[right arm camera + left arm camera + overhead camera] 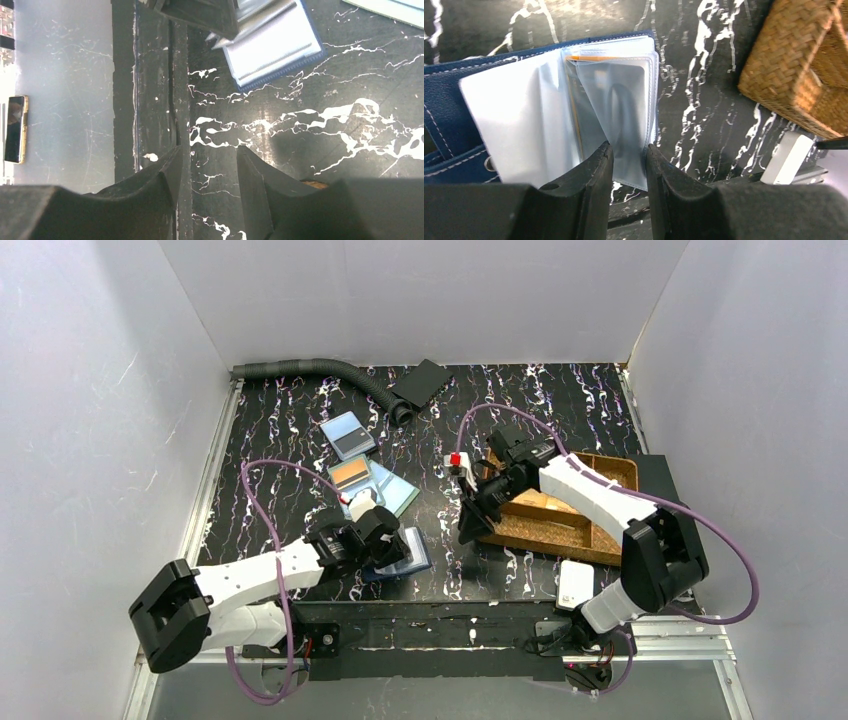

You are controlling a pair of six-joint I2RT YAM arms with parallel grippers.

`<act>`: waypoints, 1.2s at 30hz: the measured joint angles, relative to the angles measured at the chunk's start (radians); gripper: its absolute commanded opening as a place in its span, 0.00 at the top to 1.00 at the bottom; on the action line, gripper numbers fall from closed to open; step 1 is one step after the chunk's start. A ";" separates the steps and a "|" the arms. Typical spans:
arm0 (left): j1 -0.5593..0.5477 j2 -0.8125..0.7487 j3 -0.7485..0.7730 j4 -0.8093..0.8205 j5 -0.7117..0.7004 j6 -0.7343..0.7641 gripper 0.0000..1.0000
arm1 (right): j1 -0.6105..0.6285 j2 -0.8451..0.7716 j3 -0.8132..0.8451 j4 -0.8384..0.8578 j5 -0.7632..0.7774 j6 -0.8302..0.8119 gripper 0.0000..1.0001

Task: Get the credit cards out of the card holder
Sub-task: Remove the credit card from the card holder.

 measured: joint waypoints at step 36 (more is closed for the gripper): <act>0.033 -0.018 -0.158 0.301 0.074 0.055 0.68 | 0.143 0.243 -0.015 0.485 0.119 0.545 0.44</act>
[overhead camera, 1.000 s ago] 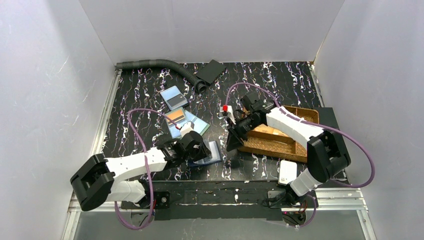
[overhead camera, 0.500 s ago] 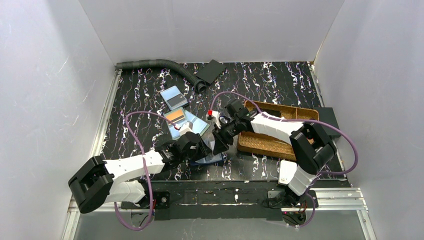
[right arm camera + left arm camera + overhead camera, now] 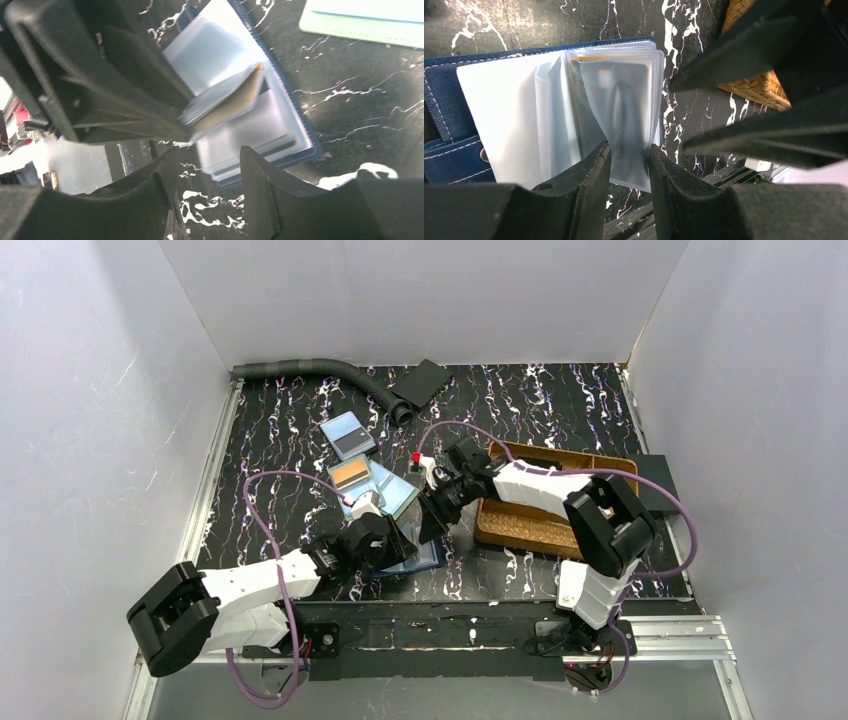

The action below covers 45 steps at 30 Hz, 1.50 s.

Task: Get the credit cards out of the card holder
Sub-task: Remove the credit card from the card holder.

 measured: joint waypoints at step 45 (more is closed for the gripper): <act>0.001 -0.162 -0.126 0.055 0.063 0.057 0.54 | 0.021 0.201 0.126 0.006 -0.053 0.159 0.99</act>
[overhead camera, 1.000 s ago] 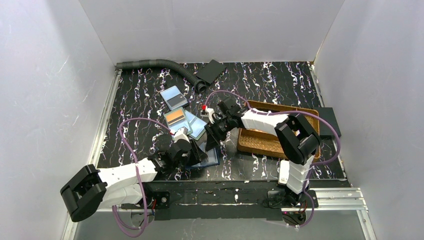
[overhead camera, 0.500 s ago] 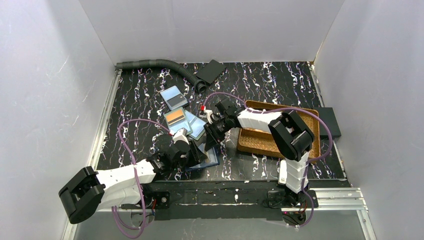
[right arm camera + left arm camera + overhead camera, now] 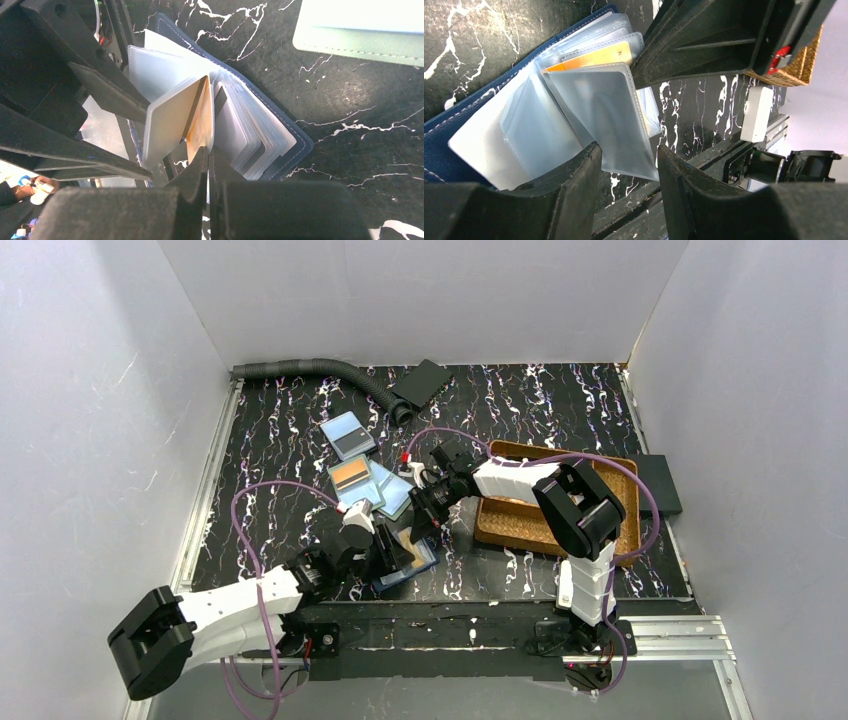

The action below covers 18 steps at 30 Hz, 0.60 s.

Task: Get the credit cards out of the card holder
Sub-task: Remove the credit card from the card holder.

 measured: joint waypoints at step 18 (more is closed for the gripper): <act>0.019 -0.073 -0.006 -0.130 -0.001 -0.024 0.43 | 0.000 -0.041 -0.068 0.064 -0.020 -0.003 0.99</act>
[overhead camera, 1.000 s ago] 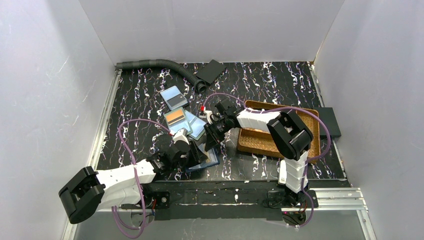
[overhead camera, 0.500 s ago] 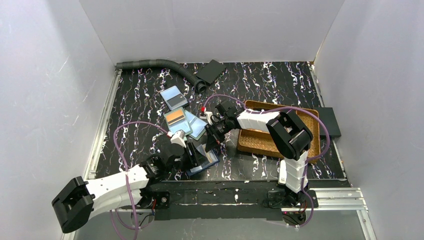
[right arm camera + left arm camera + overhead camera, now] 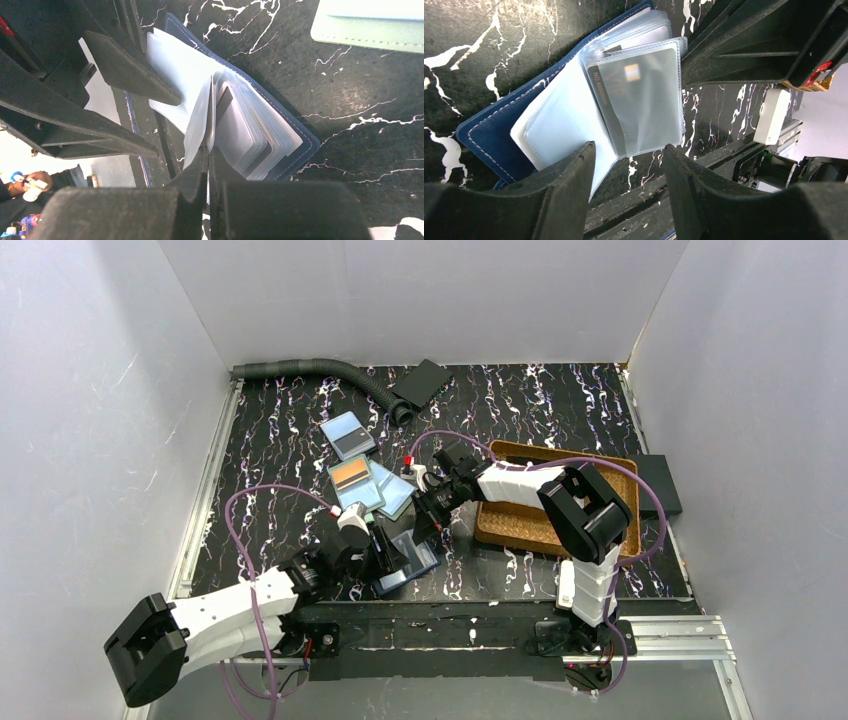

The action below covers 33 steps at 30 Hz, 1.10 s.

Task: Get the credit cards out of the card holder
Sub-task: Remove the credit card from the card holder.

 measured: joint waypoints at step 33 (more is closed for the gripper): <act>0.001 0.183 0.229 -0.258 -0.060 -0.093 0.54 | 0.021 -0.012 -0.031 0.090 -0.071 0.049 0.99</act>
